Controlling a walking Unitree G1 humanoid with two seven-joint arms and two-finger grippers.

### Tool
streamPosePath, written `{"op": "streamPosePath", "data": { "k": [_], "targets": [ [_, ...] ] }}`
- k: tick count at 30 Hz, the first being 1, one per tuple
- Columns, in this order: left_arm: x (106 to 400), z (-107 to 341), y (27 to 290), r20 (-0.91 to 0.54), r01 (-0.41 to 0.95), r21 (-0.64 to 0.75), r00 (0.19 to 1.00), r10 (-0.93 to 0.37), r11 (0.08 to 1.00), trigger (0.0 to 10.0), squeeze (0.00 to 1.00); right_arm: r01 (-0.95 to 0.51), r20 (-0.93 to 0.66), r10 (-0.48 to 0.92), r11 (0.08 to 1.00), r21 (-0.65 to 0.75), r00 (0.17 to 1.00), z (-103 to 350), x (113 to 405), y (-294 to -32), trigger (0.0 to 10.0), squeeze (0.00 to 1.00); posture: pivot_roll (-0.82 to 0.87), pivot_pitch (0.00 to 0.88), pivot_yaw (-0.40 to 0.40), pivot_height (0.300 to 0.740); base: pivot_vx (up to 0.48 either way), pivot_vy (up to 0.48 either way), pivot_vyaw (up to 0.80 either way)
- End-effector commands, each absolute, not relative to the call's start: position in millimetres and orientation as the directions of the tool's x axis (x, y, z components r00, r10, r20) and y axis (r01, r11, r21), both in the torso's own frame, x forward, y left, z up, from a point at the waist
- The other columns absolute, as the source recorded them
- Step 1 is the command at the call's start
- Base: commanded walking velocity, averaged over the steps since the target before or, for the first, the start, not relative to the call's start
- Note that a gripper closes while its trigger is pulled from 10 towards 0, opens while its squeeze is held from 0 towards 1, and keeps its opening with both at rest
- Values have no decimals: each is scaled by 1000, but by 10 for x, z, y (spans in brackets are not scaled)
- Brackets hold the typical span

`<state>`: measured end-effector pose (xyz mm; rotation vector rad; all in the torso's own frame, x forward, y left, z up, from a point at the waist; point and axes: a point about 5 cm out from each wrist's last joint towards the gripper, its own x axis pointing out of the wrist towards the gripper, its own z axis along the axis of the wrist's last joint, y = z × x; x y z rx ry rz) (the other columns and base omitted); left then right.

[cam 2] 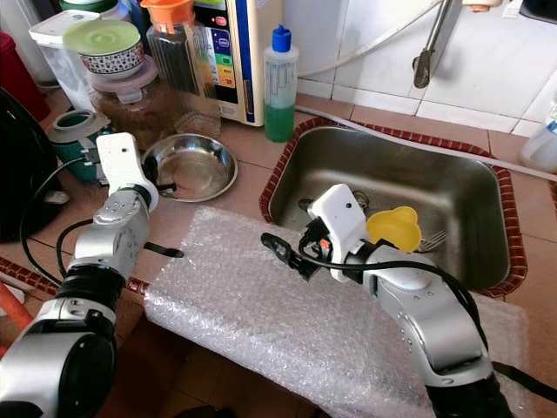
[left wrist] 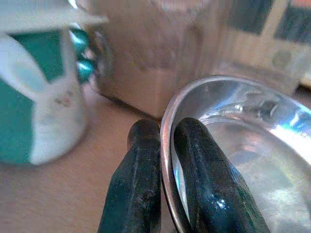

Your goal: Kitchen organization

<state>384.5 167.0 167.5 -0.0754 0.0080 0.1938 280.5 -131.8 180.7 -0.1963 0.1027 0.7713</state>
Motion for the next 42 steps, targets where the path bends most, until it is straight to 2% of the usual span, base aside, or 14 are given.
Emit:
{"op": "streamPosePath", "data": {
  "k": [1, 4, 5, 9, 13, 18, 28, 34, 35, 36, 37, 38, 42],
  "targets": [
    [3830, 1760, 1642, 61, -180, -63, 981, 184, 982, 0, 0, -670, -127, 658, 727, -152, 743, 1878, 2856, -1348, 10000, 0, -39, 92, 36, 740, 0, 0, 0],
    [3806, 1840, 1585, 145, -131, -91, 979, 143, 987, 0, 0, -606, -52, 604, 787, -118, 795, 1976, 2953, -1391, 10000, 0, -38, 91, 35, 740, 0, 0, 0],
    [3793, 1909, 1539, 199, -88, -105, 974, 107, 991, 0, 0, -567, -1, 567, 822, -49, 823, 2051, 3019, -1413, 10000, 0, -34, 88, 34, 740, 0, 0, 0],
    [3782, 1977, 1486, 244, -44, -115, 967, 71, 992, 0, 0, -540, 50, 539, 841, 25, 841, 2139, 3075, -1418, 10000, 0, -33, 86, 33, 740, 0, 0, 0],
    [3751, 2160, 1366, 347, 13, -97, 938, 21, 995, 0, 0, -469, 176, 439, 860, 202, 881, 2306, 3206, -1435, 10000, 0, -36, 83, 33, 740, 0, 0, 0],
    [3719, 2298, 1238, 411, 72, -94, 911, -27, 993, 0, 0, -432, 250, 372, 863, 263, 894, 2410, 3311, -1405, 10000, 0, -37, 82, 31, 740, 0, 0, 0],
    [3654, 2419, 1050, 461, 158, -110, 883, -90, 981, 0, 0, -475, 249, 411, 819, 321, 877, 2423, 3454, -1132, 10000, 0, -39, 86, 27, 740, 0, 0, 0],
    [3620, 2482, 968, 477, 188, -122, 872, -108, 975, 0, 0, -482, 229, 426, 814, 324, 875, 2373, 3493, -1070, 10000, 0, -36, 89, 25, 740, 0, 0, 0],
    [3616, 2486, 957, 478, 195, -123, 871, -114, 973, 0, 0, -481, 231, 424, 814, 326, 876, 2372, 3498, -1069, 8627, 0, -36, 89, 25, 740, 0, 0, 0],
    [3610, 2491, 944, 478, 200, -124, 870, -118, 972, 0, 0, -481, 233, 424, 812, 330, 875, 2372, 3502, -1067, 4980, 0, -35, 89, 25, 740, 0, 0, 0],
    [3604, 2496, 933, 478, 205, -129, 870, -120, 970, 0, 0, -481, 235, 423, 811, 332, 875, 2372, 3507, -1065, 3412, 0, -35, 89, 24, 740, 0, 0, 0],
    [3594, 2505, 919, 480, 212, -136, 869, -123, 968, 0, 0, -481, 240, 421, 811, 334, 875, 2373, 3514, -1063, 235, 0, -36, 90, 23, 740, 0, 0, 0],
    [3566, 2527, 874, 487, 231, -137, 862, -137, 963, 0, 0, -480, 246, 416, 809, 339, 876, 2384, 3523, -1050, 0, 0, -35, 91, 23, 740, 0, 0, 0]
  ]
}}
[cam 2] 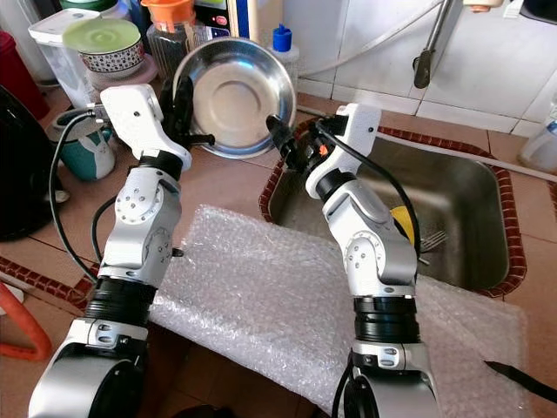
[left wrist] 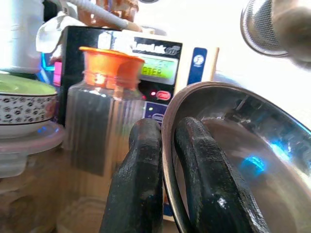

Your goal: Kitchen organization

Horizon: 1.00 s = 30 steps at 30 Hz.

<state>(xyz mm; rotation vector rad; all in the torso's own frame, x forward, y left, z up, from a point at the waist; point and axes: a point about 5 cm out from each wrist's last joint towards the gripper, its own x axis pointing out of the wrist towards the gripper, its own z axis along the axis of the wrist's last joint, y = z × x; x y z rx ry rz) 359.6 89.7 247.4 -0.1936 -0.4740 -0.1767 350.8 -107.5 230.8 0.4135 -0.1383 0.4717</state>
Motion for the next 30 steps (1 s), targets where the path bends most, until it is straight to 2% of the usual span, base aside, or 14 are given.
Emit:
{"op": "streamPosePath", "data": {
  "k": [1, 9, 19, 30],
  "targets": [
    [3555, 2530, 853, 488, 238, -138, 861, -143, 961, 0, 0, -475, 247, 411, 811, 342, 878, 2391, 3530, -1047, 0, 0, -36, 91, 23, 740, 0, 0, 0],
    [3496, 2501, 759, 481, 275, -132, 858, -181, 952, 0, 0, -433, 250, 362, 829, 353, 898, 2472, 3619, -1064, 0, 0, -38, 92, 22, 740, 0, 0, 0],
    [3485, 2498, 770, 476, 271, -132, 861, -179, 953, 0, 0, -402, 247, 328, 833, 379, 912, 2539, 3674, -1103, 0, 0, -38, 93, 19, 740, 0, 0, 0],
    [3477, 2500, 756, 475, 283, -125, 858, -193, 951, 0, 0, -345, 182, 295, 841, 417, 938, 2449, 3711, -1161, 0, 0, -37, 94, 19, 740, 0, 0, 0]
  ]
}}
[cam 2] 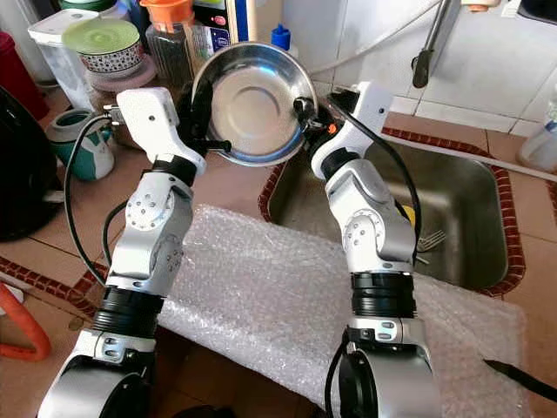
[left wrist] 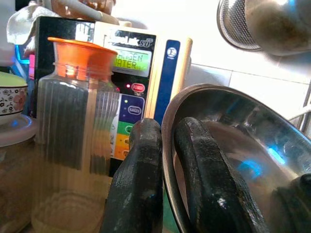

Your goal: Kitchen organization

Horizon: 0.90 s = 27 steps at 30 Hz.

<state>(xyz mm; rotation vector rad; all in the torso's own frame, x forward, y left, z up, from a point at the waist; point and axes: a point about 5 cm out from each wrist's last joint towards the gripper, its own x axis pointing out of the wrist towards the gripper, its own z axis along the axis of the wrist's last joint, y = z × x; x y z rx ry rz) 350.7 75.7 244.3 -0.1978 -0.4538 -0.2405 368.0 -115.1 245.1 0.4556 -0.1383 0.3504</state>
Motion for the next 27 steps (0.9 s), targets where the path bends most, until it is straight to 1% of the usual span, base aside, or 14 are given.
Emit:
{"op": "streamPosePath", "data": {
  "k": [1, 6, 14, 15, 16, 17, 18, 19, 20, 21, 27],
  "targets": [
    [3477, 2500, 756, 475, 283, -125, 858, -193, 951, 0, 0, -345, 182, 295, 841, 417, 938, 2449, 3711, -1161, 0, 0, -37, 94, 19, 740, 0, 0, 0],
    [3475, 2498, 748, 474, 293, -121, 857, -204, 948, 0, 0, -336, 150, 301, 843, 420, 942, 2404, 3727, -1158, 0, 0, -34, 90, 19, 740, 0, 0, 0],
    [3449, 2478, 677, 471, 347, -115, 844, -256, 931, 0, 0, -324, 154, 285, 820, 471, 946, 2400, 3739, -1189, 0, 0, -28, 86, 17, 740, 0, 0, 0],
    [3444, 2472, 669, 470, 352, -111, 843, -263, 929, 314, 0, -320, 153, 281, 818, 479, 947, 2397, 3742, -1200, 0, 0, -27, 86, 16, 740, 0, 0, 0],
    [3439, 2464, 663, 468, 359, -110, 841, -270, 927, 2196, 0, -316, 154, 276, 814, 488, 949, 2396, 3744, -1207, 0, 0, -27, 85, 16, 740, 0, 0, 0],
    [3439, 2464, 663, 468, 359, -110, 841, -270, 927, 2196, 0, -316, 154, 276, 814, 488, 949, 2396, 3744, -1207, 0, 0, -27, 85, 16, 740, 0, 0, 0],
    [3432, 2450, 663, 465, 362, -108, 842, -274, 926, 3176, 0, -309, 155, 268, 807, 502, 951, 2396, 3747, -1215, 0, 0, -28, 85, 16, 740, 0, 0, 0],
    [3429, 2442, 662, 462, 363, -110, 843, -276, 925, 3882, 153, -306, 157, 263, 805, 509, 952, 2400, 3749, -1220, 0, 0, -28, 85, 16, 740, 0, 0, 0],
    [3427, 2431, 661, 458, 365, -111, 844, -279, 924, 7098, 867, -301, 161, 254, 799, 521, 954, 2408, 3751, -1227, 0, 0, -28, 86, 16, 740, 0, 0, 0],
    [3429, 2423, 661, 456, 367, -114, 845, -279, 923, 10000, 1000, -296, 162, 248, 798, 525, 955, 2412, 3753, -1231, 0, 0, -29, 87, 16, 740, 0, 0, 0],
    [3439, 2413, 666, 447, 360, -124, 852, -272, 924, 10000, 1000, -263, 164, 206, 797, 543, 965, 2419, 3758, -1278, 0, 0, -32, 93, 19, 740, 0, 0, 0]
  ]
}}
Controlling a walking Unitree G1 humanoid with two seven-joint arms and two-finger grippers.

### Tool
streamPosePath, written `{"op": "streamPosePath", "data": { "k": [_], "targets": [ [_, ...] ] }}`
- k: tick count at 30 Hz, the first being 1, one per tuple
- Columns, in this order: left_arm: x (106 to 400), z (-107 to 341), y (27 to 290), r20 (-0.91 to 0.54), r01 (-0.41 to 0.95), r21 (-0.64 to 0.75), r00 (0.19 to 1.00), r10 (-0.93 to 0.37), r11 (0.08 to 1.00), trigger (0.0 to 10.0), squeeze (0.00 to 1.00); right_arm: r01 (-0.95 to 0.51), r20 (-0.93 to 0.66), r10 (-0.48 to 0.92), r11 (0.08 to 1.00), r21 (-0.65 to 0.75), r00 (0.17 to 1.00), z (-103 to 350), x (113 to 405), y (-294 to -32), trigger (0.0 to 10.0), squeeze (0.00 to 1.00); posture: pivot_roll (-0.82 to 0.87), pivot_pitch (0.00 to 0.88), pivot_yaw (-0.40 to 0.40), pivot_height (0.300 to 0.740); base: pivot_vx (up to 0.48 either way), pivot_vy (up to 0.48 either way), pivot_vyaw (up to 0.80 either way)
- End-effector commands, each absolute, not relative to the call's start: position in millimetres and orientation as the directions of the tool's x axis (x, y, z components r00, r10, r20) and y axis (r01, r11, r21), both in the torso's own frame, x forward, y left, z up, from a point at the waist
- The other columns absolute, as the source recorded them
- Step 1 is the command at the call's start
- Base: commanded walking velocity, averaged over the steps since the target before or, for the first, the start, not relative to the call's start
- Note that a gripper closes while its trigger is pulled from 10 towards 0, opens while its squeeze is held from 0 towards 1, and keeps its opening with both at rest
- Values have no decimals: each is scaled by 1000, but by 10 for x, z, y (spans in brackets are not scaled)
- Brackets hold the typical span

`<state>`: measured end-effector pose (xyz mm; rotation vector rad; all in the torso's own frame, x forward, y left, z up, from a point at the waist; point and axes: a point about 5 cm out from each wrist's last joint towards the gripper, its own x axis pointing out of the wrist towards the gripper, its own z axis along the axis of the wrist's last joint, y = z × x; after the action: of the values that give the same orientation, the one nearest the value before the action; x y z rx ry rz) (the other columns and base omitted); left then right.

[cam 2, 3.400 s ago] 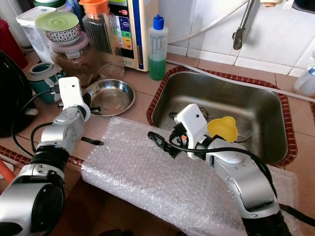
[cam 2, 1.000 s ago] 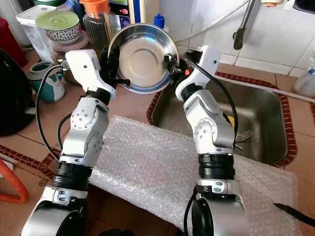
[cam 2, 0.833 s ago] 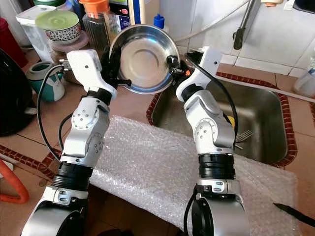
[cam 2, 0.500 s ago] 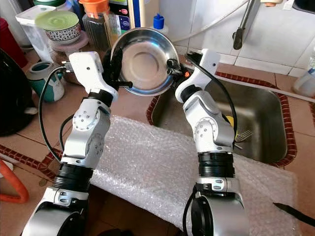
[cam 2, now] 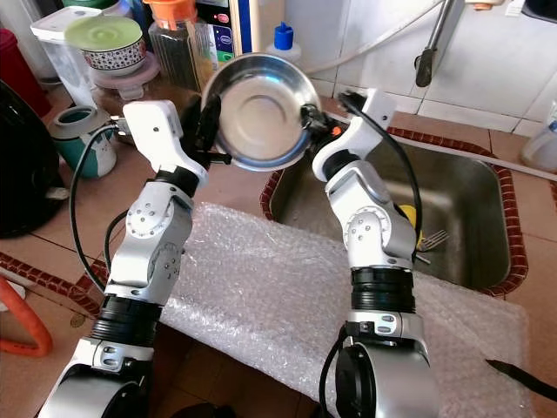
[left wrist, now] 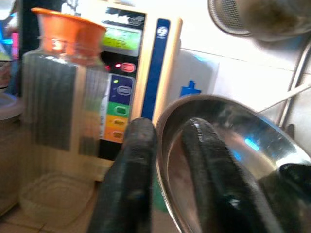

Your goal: Kitchen organization

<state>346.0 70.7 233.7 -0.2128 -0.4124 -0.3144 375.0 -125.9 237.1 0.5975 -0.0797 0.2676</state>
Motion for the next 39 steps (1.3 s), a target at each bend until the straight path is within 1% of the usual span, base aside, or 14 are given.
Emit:
{"op": "streamPosePath", "data": {
  "k": [1, 7, 16, 20, 26, 28, 32, 33, 34, 35, 36, 37, 38, 39],
  "targets": [
    [3440, 2417, 664, 448, 360, -124, 852, -272, 924, 10000, 1000, -255, 164, 197, 798, 546, 967, 2418, 3758, -1290, 0, 0, -32, 92, 19, 740, 0, 0, 0],
    [3445, 2441, 670, 450, 359, -126, 851, -269, 925, 10000, 1000, -218, 166, 150, 803, 554, 975, 2425, 3773, -1351, 0, 0, -31, 94, 20, 740, 0, 0, 0],
    [3452, 2250, 795, 377, 326, -140, 891, -255, 935, 10000, 1000, 53, 130, -127, 885, 463, 983, 2372, 3813, -1842, 0, 0, -29, 93, 22, 740, 0, 0, 0],
    [3435, 2117, 862, 331, 311, -121, 908, -257, 943, 10000, 1000, 204, 86, -264, 880, 429, 961, 2210, 3785, -2129, 0, 0, -27, 94, 24, 740, 0, 0, 0],
    [3416, 2080, 884, 318, 307, -116, 912, -258, 945, 10000, 1000, 343, 29, -381, 860, 377, 924, 1994, 3740, -2403, 0, 0, -26, 94, 23, 740, 0, 0, 0],
    [3406, 2061, 907, 310, 309, -110, 914, -263, 945, 10000, 1000, 436, -48, -455, 810, 393, 889, 1805, 3693, -2570, 0, 0, -19, 96, 24, 740, 0, 0, 0],
    [3403, 1962, 954, 263, 309, -107, 925, -272, 945, 10000, 1000, 482, -69, -491, 804, 349, 868, 1713, 3667, -2683, 0, 0, -12, 96, 29, 740, 0, 0, 0],
    [3407, 1892, 964, 226, 304, -113, 935, -274, 946, 10000, 1000, 487, -70, -494, 805, 339, 866, 1702, 3666, -2701, 431, 0, -12, 96, 30, 740, 0, 0, 0],
    [3407, 1832, 973, 195, 302, -130, 942, -274, 944, 10000, 1000, 492, -73, -498, 805, 333, 864, 1690, 3667, -2718, 3255, 0, -12, 97, 33, 740, 0, 0, 0],
    [3403, 1780, 977, 168, 303, -141, 946, -279, 943, 10000, 1000, 492, -76, -497, 806, 329, 864, 1678, 3669, -2728, 4627, 0, -13, 98, 33, 740, 0, 0, 0],
    [3395, 1722, 974, 137, 308, -131, 947, -291, 942, 10000, 1000, 495, -78, -498, 809, 318, 864, 1661, 3670, -2741, 6902, 0, -12, 97, 36, 740, 0, 0, 0],
    [3383, 1688, 968, 122, 316, -129, 946, -302, 940, 10000, 1000, 494, -81, -496, 811, 312, 865, 1645, 3671, -2750, 8275, 0, -10, 99, 39, 740, 0, 0, 0],
    [3383, 1688, 968, 122, 316, -129, 946, -302, 940, 10000, 1000, 494, -81, -496, 811, 312, 865, 1645, 3671, -2750, 8275, 0, -10, 99, 39, 740, 0, 0, 0],
    [3357, 1629, 940, 96, 343, -121, 938, -333, 932, 10000, 1000, 489, -84, -486, 827, 278, 870, 1613, 3673, -2764, 10000, 0, -7, 102, 45, 740, 0, 0, 0]
  ]
}}
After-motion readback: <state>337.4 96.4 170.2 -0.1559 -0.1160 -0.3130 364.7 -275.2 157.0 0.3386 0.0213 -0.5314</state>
